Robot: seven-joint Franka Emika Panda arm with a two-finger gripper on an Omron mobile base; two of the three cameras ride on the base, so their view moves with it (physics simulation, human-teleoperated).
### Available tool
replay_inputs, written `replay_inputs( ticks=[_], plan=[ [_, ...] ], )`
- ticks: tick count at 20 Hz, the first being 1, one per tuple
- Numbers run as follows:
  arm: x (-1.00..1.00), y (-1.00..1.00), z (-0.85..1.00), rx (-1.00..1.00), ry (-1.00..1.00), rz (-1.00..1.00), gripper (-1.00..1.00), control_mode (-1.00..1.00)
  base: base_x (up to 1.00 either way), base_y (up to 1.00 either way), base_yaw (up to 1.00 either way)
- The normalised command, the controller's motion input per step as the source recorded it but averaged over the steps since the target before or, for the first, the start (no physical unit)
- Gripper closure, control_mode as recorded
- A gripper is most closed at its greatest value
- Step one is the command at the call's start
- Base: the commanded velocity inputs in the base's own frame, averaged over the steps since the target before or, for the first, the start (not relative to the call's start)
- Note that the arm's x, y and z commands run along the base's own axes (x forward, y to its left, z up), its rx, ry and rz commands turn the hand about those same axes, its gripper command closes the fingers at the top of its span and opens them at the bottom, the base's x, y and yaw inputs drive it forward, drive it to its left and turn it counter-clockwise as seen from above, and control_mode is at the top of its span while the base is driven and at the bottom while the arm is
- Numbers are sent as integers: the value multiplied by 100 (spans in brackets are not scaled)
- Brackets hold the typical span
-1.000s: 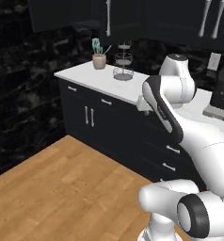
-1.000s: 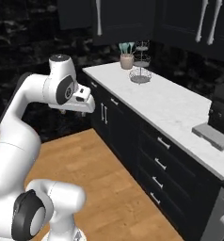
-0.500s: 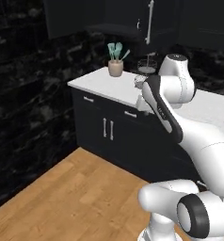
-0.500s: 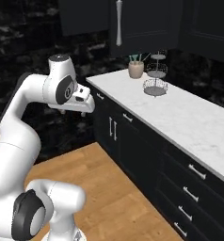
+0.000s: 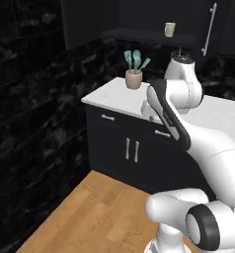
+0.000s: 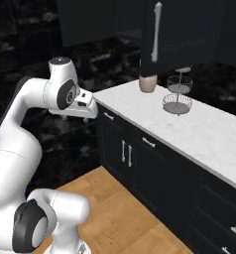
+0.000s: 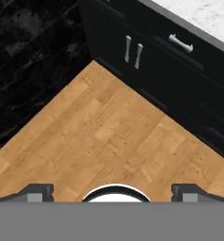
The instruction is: Gather all objects into one cabinet and sort the glasses and bowls to opposite sides.
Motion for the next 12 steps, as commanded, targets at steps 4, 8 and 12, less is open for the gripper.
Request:
replay_inputs(
  ticks=[4,8,12],
  plan=[
    [0,0,0,0,0,0,-100,100,85,43,-50],
    [0,0,0,0,0,0,-100,100,85,29,-54],
    [0,0,0,0,0,0,-100,100,85,33,-48]
  ],
)
